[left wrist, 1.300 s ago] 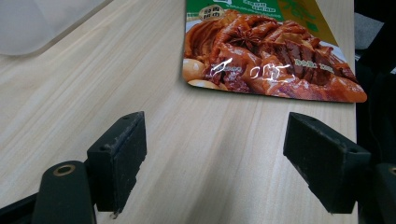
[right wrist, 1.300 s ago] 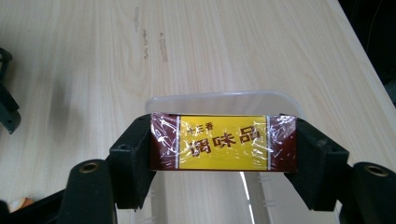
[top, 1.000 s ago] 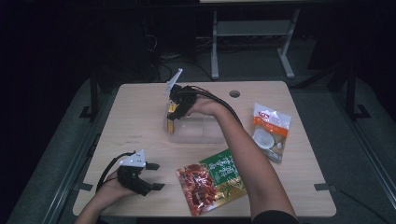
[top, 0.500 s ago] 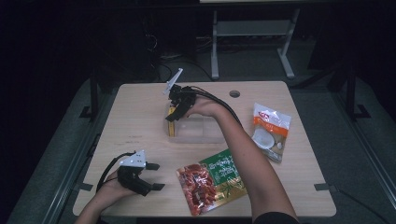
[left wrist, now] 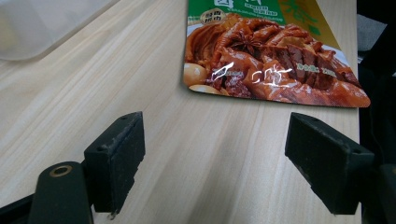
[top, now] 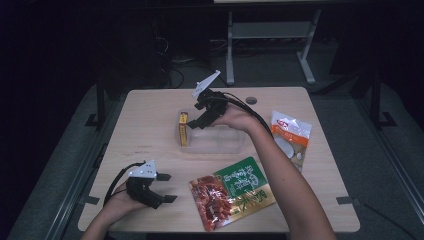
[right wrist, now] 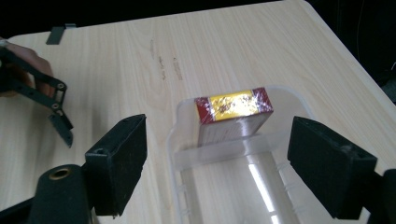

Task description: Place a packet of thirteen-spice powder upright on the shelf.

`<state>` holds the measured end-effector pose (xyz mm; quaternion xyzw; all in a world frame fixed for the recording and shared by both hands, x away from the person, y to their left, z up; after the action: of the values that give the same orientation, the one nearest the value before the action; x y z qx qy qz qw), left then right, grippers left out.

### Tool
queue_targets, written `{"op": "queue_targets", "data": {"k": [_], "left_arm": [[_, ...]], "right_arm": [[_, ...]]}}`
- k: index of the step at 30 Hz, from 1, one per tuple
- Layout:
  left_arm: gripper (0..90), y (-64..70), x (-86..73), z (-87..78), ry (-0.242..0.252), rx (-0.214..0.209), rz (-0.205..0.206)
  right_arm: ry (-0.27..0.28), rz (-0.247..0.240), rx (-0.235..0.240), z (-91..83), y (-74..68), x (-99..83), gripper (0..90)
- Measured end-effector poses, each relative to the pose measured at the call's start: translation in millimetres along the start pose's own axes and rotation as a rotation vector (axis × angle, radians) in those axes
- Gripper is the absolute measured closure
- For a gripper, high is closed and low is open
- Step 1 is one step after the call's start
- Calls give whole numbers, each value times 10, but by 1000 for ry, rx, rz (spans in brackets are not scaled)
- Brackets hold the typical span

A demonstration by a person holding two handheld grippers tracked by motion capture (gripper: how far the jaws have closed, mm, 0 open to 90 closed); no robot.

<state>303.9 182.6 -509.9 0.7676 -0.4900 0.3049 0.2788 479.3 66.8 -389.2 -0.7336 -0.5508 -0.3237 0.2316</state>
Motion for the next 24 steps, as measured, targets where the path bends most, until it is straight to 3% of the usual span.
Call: {"op": "queue_targets", "data": {"k": [3,9,17,18,19,24], "left_arm": [[197,-7,1,-6,3,6,0],[197,-25,1,-16,-1,18,-5],[199,-23,1,13,-8,22,1],[200,-26,-3,17,-13,23,8],[201,-21,-7,22,-17,22,7],[202,-7,-6,31,-15,18,0]], "right_arm": [[13,3,-20,-104,-34,-87,198],[48,73,-61,-294,-148,-295,192],[38,135,-111,-506,-238,-736,184],[43,118,-121,-525,-226,-791,184],[48,153,-123,-545,-254,-835,183],[63,174,-135,-608,-358,-1044,183]]}}
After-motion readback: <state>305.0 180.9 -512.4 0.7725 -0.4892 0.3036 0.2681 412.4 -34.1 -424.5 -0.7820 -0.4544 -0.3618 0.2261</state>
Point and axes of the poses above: each handheld gripper's, and its own axes: z roughly forward along the jaws, x roughly out of its top, y roughly to its right, the point moved 10 cm from there along z, roughly forward along the jaws, and after that the axes turned 1 degree about z, right-handed, at the moved point
